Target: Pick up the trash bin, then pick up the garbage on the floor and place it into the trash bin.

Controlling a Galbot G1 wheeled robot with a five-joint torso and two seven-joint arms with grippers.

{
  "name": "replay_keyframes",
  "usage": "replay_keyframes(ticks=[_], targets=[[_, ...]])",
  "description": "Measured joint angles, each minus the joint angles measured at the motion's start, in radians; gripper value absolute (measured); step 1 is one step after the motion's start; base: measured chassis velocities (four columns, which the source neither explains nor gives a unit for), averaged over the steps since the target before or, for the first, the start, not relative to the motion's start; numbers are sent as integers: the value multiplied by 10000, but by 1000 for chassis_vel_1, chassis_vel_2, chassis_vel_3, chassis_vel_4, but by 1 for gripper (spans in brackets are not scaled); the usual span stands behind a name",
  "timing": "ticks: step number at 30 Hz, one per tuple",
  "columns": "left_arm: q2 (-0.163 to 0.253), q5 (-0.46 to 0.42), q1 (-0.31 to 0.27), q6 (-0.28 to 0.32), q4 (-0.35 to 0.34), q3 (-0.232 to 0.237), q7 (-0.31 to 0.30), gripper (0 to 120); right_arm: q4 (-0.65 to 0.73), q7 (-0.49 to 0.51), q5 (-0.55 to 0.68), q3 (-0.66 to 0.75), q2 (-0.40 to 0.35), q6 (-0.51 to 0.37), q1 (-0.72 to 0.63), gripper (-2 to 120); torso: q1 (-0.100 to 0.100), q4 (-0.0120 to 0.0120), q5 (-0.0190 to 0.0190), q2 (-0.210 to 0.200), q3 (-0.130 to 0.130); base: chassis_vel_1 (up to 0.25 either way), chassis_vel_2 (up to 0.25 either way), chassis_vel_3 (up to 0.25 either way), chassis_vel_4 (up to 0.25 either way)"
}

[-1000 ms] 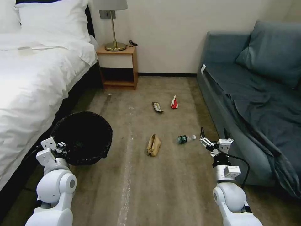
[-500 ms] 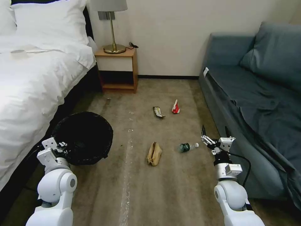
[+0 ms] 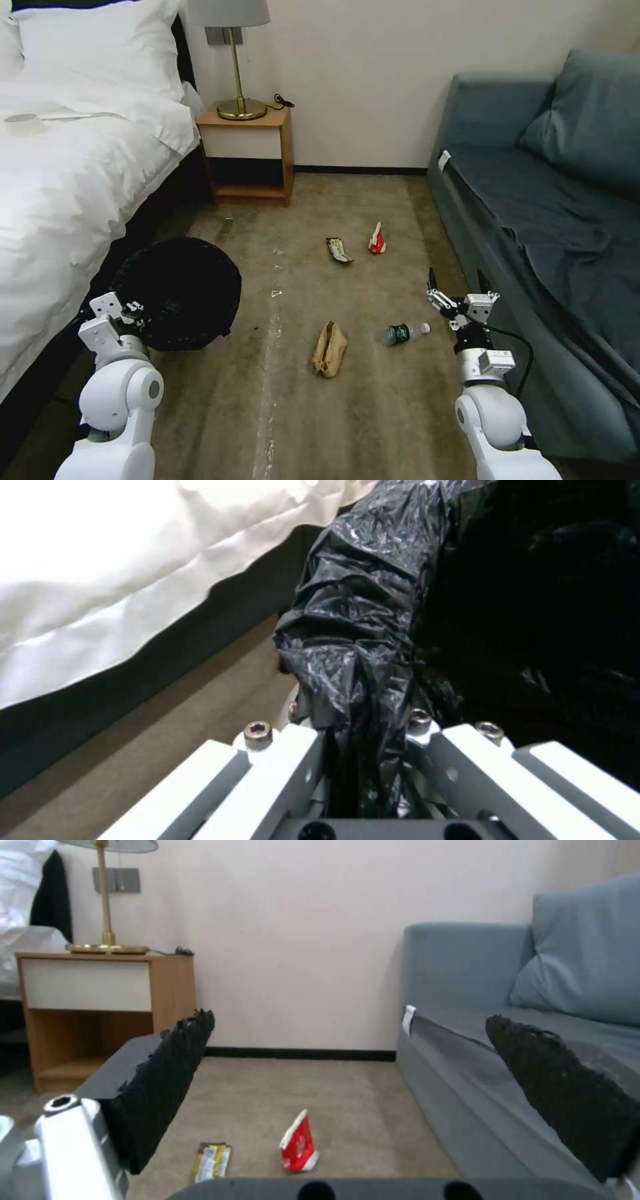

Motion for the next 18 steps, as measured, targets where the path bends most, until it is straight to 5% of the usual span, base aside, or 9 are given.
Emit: replay_keyframes(ticks=[13,18], targets=[[-110,63,31,-75,67,45,34,2,-124,288,163,-214,-200,-18,358,100,0,-1,1,0,0,-74,75,72,-76],[-243,204,-16,-34,210,263,32,2,-124,1560,1130,-841,-366,-1119,1031,100,0,-3,1,0,-1,0,0,0,0]])
